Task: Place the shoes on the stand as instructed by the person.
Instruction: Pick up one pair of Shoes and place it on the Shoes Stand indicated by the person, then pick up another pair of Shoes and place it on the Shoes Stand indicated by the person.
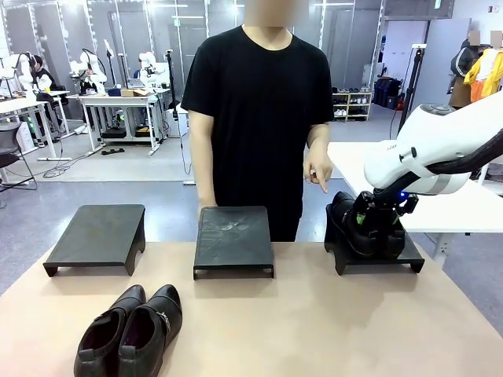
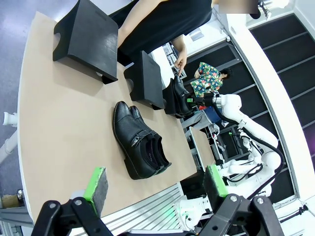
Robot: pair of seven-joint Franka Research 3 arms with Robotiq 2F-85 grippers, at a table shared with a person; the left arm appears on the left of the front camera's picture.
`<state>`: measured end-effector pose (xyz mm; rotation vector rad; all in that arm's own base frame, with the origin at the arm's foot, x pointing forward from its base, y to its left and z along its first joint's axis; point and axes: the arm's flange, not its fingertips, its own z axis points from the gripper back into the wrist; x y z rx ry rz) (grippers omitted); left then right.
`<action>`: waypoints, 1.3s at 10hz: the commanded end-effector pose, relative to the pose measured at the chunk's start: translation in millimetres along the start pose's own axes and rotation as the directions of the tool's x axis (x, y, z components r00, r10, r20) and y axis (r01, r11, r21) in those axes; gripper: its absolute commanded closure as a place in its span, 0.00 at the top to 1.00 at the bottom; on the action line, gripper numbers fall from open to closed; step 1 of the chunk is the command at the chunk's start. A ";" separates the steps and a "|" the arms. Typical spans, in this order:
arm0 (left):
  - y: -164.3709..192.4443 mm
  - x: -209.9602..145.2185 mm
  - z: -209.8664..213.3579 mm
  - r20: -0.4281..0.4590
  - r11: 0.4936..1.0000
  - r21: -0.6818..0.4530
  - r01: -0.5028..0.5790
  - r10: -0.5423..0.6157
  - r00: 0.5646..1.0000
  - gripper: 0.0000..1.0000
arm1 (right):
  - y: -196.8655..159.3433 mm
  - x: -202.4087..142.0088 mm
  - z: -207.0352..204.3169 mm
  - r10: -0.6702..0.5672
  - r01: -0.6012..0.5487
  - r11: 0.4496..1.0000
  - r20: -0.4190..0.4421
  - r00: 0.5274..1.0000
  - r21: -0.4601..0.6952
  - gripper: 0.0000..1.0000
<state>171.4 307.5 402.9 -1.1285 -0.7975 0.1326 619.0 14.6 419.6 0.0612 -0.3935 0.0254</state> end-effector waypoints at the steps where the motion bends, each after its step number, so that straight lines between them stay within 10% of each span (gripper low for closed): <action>1: 1.1 4.0 2.4 0.013 1.000 -0.017 0.020 -0.020 1.000 1.00 | -0.2 2.3 -3.1 0.000 0.000 1.000 -0.005 1.000 0.001 1.00; 10: 1.1 4.0 2.4 0.013 1.000 -0.017 0.020 -0.020 1.000 1.00 | -0.1 -0.1 -2.0 0.000 0.000 1.000 -0.004 1.000 0.000 1.00; 13: 1.1 4.0 2.4 0.013 1.000 -0.017 0.020 -0.020 1.000 1.00 | -0.9 -24.7 81.7 -0.002 0.004 0.998 -0.018 1.000 0.060 1.00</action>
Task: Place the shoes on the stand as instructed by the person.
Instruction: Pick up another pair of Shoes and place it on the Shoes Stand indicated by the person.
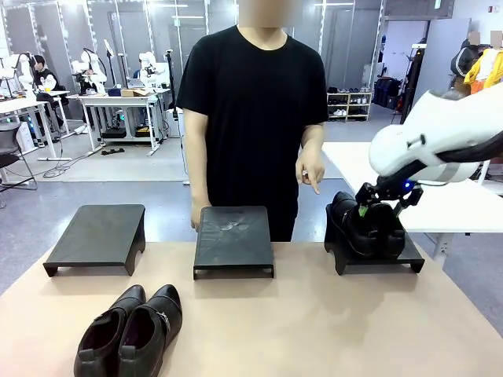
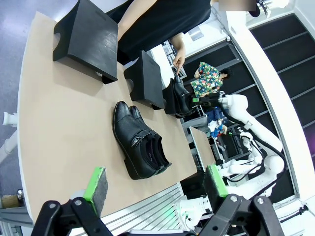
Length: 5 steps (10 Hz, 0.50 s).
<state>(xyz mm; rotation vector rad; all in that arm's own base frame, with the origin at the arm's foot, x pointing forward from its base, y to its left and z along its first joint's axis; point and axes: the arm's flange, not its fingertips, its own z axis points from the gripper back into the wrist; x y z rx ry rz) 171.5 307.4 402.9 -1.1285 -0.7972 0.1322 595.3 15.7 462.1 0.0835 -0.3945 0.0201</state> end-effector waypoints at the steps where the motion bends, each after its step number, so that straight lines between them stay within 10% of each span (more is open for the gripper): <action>1: 1.1 4.0 2.6 0.014 1.000 -0.017 0.020 -0.020 1.000 1.00 | -10.9 -30.8 55.8 -0.010 0.015 0.996 -0.056 0.998 0.092 1.00; 5: 1.1 4.0 2.6 0.014 1.000 -0.017 0.020 -0.020 1.000 1.00 | -75.9 -87.3 107.8 -0.025 0.074 0.941 -0.151 0.988 0.331 1.00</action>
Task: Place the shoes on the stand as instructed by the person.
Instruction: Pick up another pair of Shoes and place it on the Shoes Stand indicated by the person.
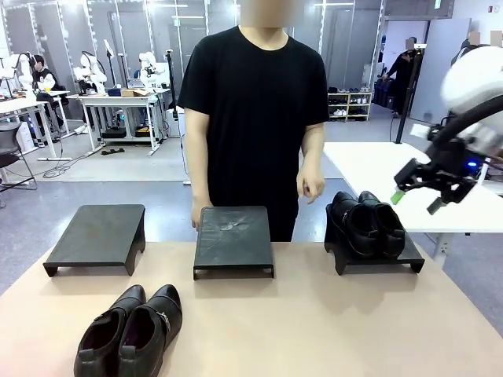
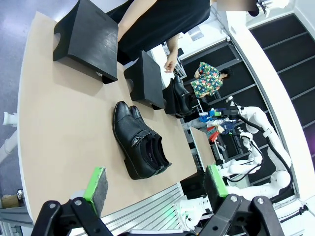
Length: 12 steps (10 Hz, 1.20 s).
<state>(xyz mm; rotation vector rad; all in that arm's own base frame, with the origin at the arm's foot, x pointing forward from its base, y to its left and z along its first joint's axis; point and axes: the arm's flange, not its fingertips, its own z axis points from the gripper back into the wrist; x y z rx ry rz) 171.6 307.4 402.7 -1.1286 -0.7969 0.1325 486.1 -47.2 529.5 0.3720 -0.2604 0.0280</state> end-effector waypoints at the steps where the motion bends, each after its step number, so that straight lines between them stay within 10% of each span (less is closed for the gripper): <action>1: 1.0 3.9 2.7 0.014 1.000 -0.017 0.020 -0.020 1.000 1.00 | -45.8 -34.8 16.6 0.002 0.005 0.985 -0.036 0.999 0.175 1.00; 7: 1.0 3.9 2.7 0.014 1.000 -0.017 0.020 -0.020 1.000 1.00 | -207.8 -170.2 48.0 -0.056 0.013 0.640 0.029 0.998 0.768 1.00; 12: 1.0 3.9 2.7 0.014 1.000 -0.017 0.020 -0.020 1.000 1.00 | -268.5 -223.3 4.7 -0.116 0.011 0.456 0.047 0.992 0.890 1.00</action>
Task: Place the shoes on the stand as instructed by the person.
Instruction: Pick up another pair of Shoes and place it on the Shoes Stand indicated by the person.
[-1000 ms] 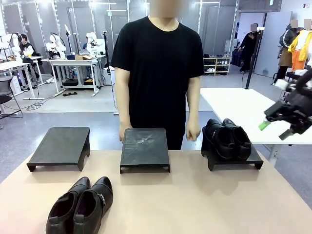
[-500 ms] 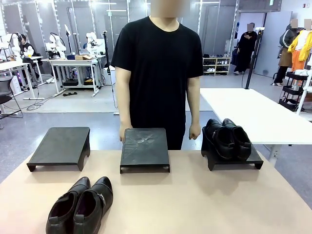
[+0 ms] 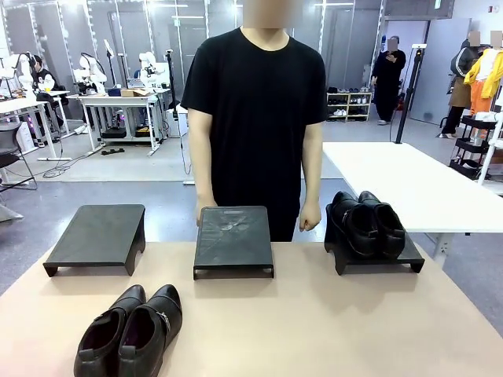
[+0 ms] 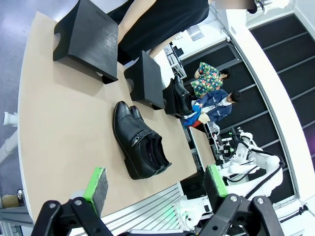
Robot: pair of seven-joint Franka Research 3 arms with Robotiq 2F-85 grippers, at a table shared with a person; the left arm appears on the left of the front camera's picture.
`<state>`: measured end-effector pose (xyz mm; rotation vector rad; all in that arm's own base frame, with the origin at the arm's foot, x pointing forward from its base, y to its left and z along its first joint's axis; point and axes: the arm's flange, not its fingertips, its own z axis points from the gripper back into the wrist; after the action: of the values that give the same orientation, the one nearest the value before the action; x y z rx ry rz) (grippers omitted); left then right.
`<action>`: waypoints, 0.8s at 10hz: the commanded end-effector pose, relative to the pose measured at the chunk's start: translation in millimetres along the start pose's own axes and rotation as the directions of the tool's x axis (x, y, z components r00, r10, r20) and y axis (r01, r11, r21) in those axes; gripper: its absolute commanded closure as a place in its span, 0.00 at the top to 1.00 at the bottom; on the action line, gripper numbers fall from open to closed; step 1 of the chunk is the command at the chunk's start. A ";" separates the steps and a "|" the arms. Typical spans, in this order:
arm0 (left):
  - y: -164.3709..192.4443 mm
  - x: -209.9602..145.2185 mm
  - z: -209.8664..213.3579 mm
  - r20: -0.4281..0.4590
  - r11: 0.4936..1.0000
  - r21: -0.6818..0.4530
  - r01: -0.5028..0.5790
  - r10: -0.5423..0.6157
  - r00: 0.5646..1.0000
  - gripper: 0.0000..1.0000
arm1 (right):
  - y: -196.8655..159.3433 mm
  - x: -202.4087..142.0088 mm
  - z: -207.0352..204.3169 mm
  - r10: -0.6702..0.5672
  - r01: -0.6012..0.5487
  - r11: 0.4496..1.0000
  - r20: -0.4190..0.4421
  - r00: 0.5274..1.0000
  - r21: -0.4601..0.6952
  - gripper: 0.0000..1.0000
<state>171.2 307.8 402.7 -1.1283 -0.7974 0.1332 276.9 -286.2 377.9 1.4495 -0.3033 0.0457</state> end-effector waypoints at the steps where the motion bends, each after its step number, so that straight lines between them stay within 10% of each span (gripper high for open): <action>1: 0.8 4.1 2.2 0.013 1.000 -0.018 0.020 -0.020 1.000 1.00 | -6.5 15.3 5.4 0.023 -0.024 0.998 0.020 1.000 0.055 1.00; 8: 0.8 4.1 2.2 0.013 1.000 -0.018 0.020 -0.020 1.000 1.00 | -9.0 4.0 -1.1 -0.003 0.003 1.000 0.008 1.000 0.026 1.00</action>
<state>171.2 307.8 402.7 -1.1281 -0.7979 0.1327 285.4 -289.7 368.2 1.4900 -0.3144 0.0368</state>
